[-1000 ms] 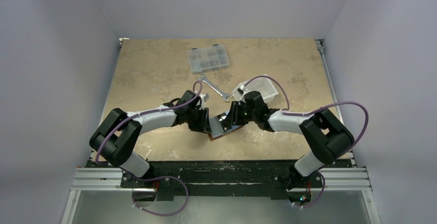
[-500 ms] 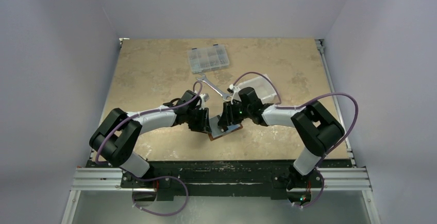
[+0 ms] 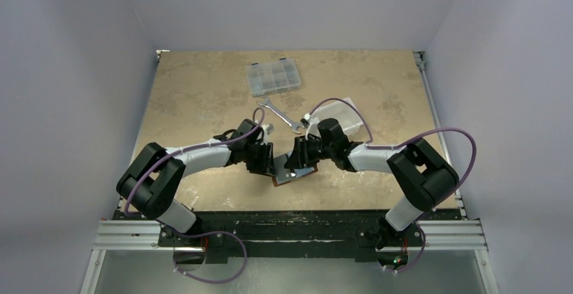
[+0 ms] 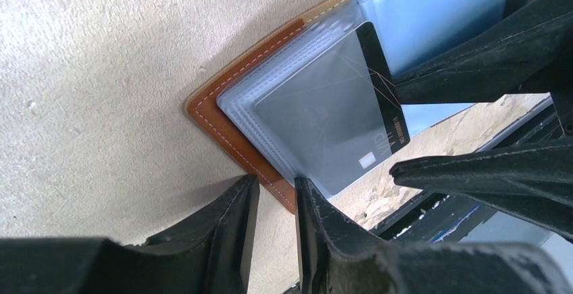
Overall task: Put the credit cards into the card holder
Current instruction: Insert the credit card into the card holder.
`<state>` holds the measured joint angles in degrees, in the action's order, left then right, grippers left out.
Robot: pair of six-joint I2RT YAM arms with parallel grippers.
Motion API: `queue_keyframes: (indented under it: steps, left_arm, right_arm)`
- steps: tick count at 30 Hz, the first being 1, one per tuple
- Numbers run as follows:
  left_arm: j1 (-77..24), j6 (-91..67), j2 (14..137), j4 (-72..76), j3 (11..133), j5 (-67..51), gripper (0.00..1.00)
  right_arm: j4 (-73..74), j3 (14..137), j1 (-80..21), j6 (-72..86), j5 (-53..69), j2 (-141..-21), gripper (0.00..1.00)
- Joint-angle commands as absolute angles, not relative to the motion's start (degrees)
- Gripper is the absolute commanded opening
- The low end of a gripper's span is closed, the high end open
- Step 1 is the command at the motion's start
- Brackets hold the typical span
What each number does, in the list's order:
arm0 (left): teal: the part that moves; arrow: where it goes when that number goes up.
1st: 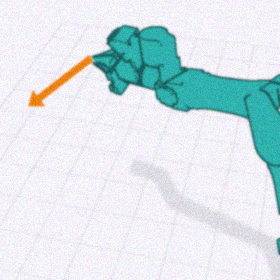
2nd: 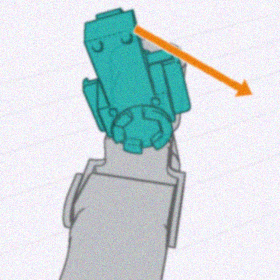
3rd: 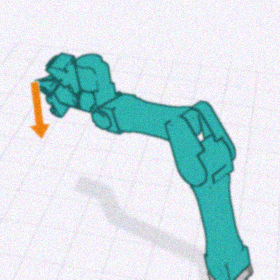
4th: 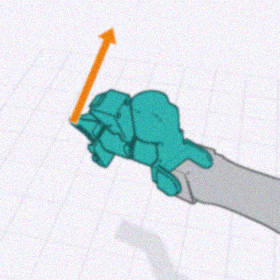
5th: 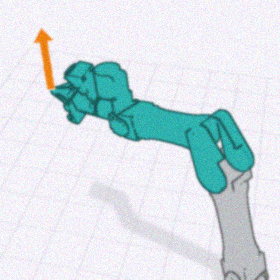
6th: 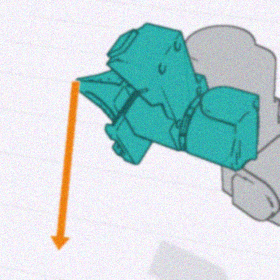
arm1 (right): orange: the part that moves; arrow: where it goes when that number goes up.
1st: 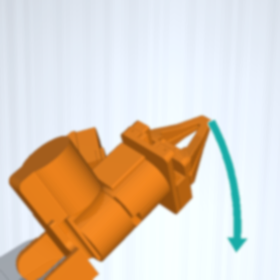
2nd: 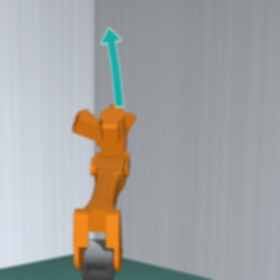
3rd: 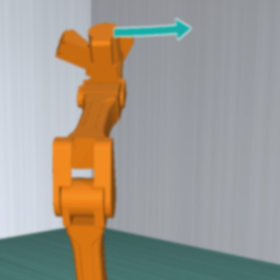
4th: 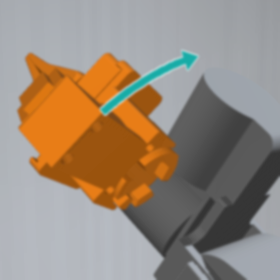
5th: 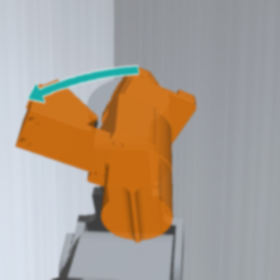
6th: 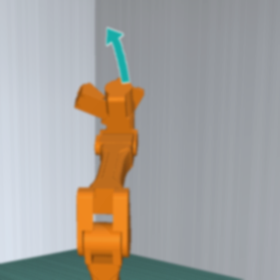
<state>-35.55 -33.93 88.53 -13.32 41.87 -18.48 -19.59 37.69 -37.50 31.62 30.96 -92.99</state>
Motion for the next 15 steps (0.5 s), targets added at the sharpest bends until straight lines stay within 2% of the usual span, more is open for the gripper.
queue_keyframes:
  steps: [1, 4, 9, 12, 15]
  left_arm:
    - [-36.09, -34.89, 88.59, -13.14, 39.86, -17.19, 0.31]
    - [-36.07, -35.46, 88.9, -12.06, 39.3, -18.02, 0.31]
    - [-36.48, -36.91, 88.43, -11.05, 39.1, -19.11, 0.31]
    - [-36.5, -37.39, 88.05, -11.17, 39.11, -19.24, 0.3]
    - [-36.5, -37.28, 86.88, -12.17, 39.16, -18.29, 0.31]
  right_arm:
    - [-17.04, 39.05, -38.08, 28.76, 28.75, -91.76, 0.47]
    - [-18.84, 38.92, -40.03, 30.21, 27.23, -93.62, 0.47]
    - [-12.8, 42.47, -47.75, 33.01, 13.96, -93.92, 0.48]
    - [-9.2, 42.24, -48.96, 34.86, 7.71, -91.33, 0.48]
    - [-5.46, 41.8, -48.23, 33.57, 5.13, -86.7, 0.56]
